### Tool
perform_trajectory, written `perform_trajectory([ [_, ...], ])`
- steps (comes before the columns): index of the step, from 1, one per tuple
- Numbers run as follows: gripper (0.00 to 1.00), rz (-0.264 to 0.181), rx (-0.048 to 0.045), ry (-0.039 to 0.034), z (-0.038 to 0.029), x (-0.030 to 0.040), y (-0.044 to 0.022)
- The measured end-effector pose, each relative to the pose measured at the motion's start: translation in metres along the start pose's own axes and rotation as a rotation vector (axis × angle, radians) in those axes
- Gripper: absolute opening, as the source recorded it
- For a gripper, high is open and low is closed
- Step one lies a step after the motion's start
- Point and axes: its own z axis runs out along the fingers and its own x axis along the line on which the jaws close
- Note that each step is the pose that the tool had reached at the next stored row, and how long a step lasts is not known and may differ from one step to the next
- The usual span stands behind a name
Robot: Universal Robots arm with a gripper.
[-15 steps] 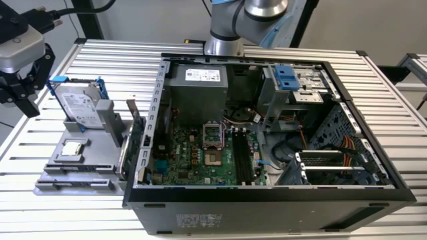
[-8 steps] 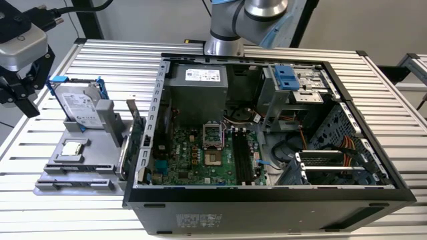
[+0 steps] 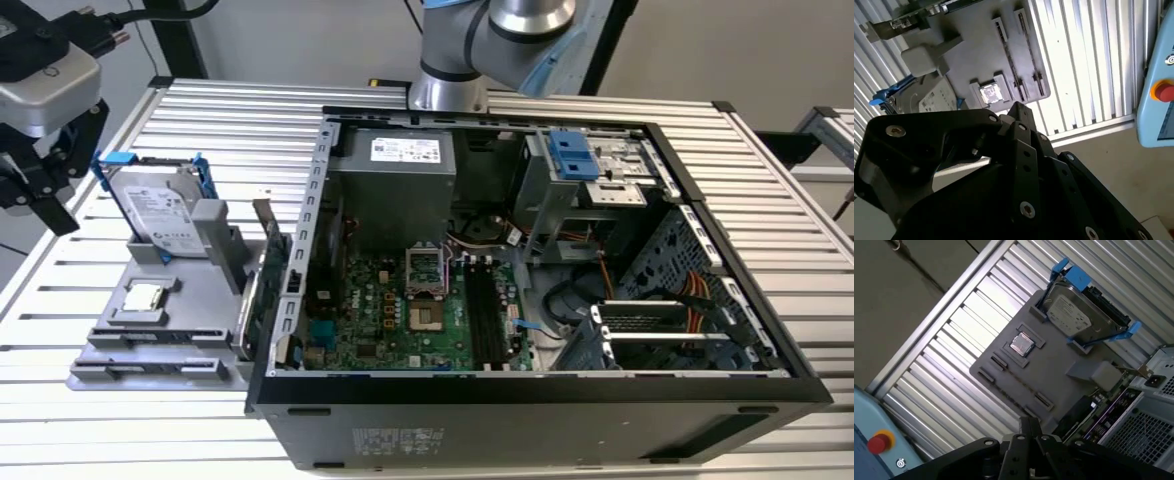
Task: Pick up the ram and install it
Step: 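Pick up the ram and move it above insertion slot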
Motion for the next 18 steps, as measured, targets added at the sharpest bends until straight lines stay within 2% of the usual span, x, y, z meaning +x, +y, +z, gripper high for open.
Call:
perform_trajectory([
  [18,0.00,-0.119,-0.0021,0.0057,0.0000,0.0000,0.0000],
])
